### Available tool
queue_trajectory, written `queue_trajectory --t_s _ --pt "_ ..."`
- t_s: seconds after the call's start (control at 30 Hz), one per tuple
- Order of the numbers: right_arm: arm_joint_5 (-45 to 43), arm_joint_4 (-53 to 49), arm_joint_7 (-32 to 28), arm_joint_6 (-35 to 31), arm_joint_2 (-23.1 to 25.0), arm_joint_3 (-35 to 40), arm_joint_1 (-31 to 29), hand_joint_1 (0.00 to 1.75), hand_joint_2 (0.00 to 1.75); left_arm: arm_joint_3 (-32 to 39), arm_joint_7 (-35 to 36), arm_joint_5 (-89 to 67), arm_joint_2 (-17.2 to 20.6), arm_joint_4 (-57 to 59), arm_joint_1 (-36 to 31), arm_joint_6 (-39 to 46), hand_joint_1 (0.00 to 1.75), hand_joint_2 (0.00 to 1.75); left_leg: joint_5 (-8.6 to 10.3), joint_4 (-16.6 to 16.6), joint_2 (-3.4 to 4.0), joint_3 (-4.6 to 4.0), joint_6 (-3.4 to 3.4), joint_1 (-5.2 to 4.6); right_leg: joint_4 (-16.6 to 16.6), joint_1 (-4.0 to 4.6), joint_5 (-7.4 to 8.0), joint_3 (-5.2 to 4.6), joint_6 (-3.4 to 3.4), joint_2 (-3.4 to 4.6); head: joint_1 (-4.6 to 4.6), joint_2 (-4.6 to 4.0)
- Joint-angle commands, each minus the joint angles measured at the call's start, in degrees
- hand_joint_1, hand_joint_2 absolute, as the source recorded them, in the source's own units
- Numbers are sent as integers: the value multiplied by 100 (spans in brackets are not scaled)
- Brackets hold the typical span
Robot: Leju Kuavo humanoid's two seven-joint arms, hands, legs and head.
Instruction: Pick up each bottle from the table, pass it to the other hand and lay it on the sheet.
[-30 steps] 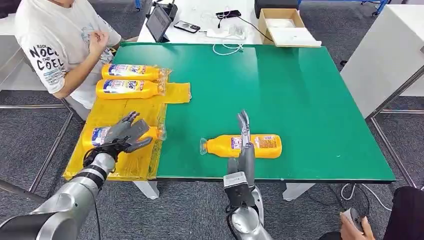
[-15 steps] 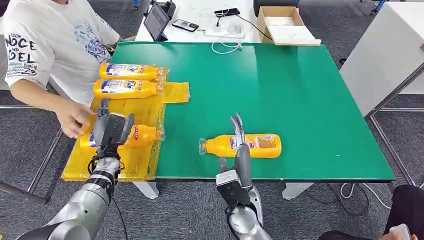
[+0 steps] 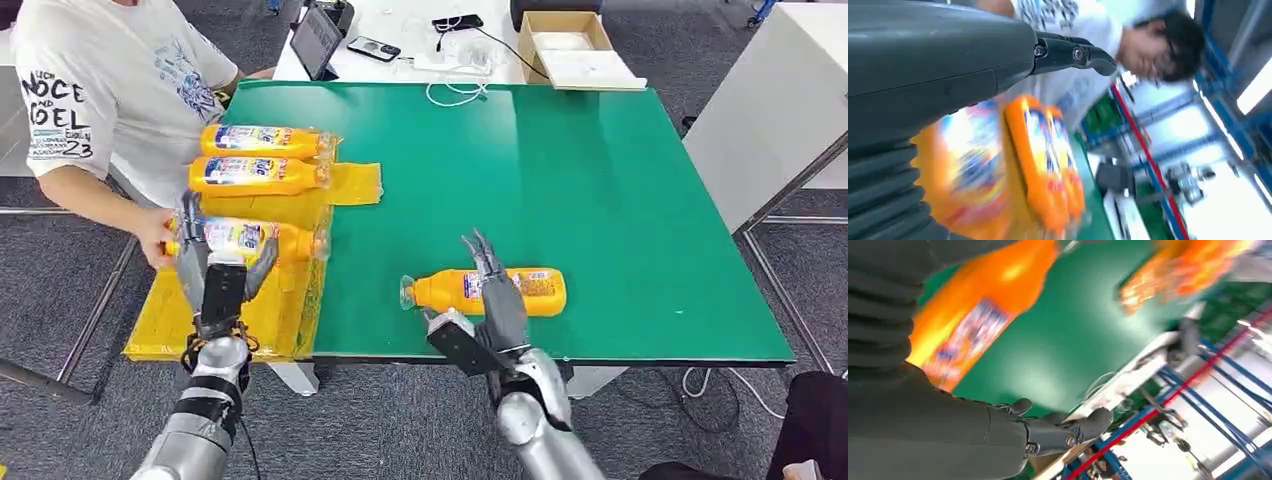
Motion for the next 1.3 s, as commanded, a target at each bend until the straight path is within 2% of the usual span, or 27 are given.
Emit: queue_trajectory --t_s 0.03,0.13,0.2,0.27,0.37,0.43,0.67,1.3 --pt "344 1328 327 671 -733 -633 -1232 0 175 -457 22 117 -180 143 254 -477 0 175 -2 -1 14 16 8 -4 -3 -1 4 11 -7 4 -4 0" --pt "342 1336 325 671 -703 -620 -1211 0 175 -456 22 117 -181 143 250 -481 0 175 -6 -2 7 29 7 -1 -5 4 -2 26 -13 -8 0 0" --pt "323 1725 590 1199 -782 -538 -1423 0 175 -500 22 95 -221 178 276 -741 0 175 -5 0 8 27 12 1 -4 6 -4 25 -11 -5 -4 0" --pt "283 2318 689 1461 -855 -424 -1728 0 175 -537 22 32 -257 257 272 -765 0 175 -7 0 20 32 13 1 -6 6 -1 26 -9 7 -4 0" --pt "134 3039 631 1735 -866 -355 -2115 0 175 -534 22 58 -275 501 170 -771 0 175 -5 1 23 35 17 0 -6 6 2 30 -8 9 -7 0" --pt "130 3064 627 1747 -870 -353 -2150 0 175 -530 22 63 -280 517 164 -762 0 175 0 1 16 27 17 -1 -5 4 4 24 -6 2 -4 0" --pt "-60 3932 522 2522 -959 102 -2528 0 175 -637 22 140 -286 996 -90 -777 0 175 1 1 8 18 12 1 -2 6 1 18 -8 -4 -4 0" --pt "-171 3944 527 2640 -1112 322 -2546 0 175 -647 22 198 -274 1125 -158 -766 0 175 5 1 3 31 10 4 -4 7 3 31 -5 -9 -4 0"
